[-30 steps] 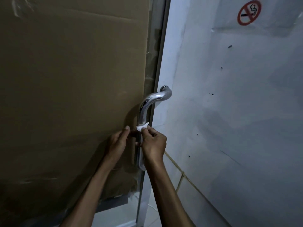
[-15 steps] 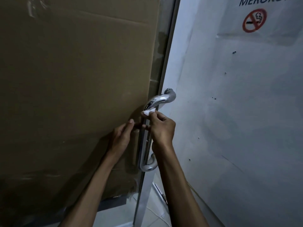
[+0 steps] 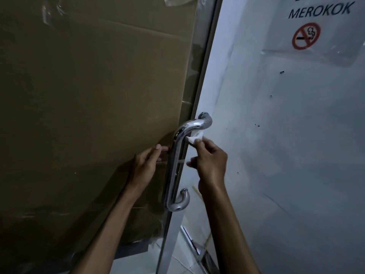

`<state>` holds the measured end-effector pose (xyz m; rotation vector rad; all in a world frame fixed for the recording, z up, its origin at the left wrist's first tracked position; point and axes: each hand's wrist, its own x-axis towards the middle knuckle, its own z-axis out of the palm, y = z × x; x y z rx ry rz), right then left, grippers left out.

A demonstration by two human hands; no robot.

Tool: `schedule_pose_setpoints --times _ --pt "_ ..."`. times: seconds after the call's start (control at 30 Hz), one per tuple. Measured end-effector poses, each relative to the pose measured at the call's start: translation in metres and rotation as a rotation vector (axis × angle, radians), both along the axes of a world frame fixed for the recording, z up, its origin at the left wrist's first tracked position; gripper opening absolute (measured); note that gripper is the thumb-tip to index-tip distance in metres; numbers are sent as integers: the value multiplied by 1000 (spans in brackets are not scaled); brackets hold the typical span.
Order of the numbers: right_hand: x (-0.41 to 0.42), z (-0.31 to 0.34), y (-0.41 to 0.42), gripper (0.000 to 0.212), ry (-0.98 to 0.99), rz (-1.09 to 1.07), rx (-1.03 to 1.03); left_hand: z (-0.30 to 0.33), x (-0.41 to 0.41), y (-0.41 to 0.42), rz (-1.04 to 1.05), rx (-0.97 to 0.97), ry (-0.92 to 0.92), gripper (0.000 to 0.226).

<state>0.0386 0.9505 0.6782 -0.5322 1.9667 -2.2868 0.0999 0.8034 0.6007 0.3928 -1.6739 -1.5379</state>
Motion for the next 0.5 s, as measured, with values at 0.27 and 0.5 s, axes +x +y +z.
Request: schedule_pose_setpoints --times 0.27,0.5 --pt "-48 35 15 26 709 -499 382 3 4 5 -34 -16 38 20" --pt "-59 1 -1 38 988 -373 445 2 -6 4 -24 43 38 21"
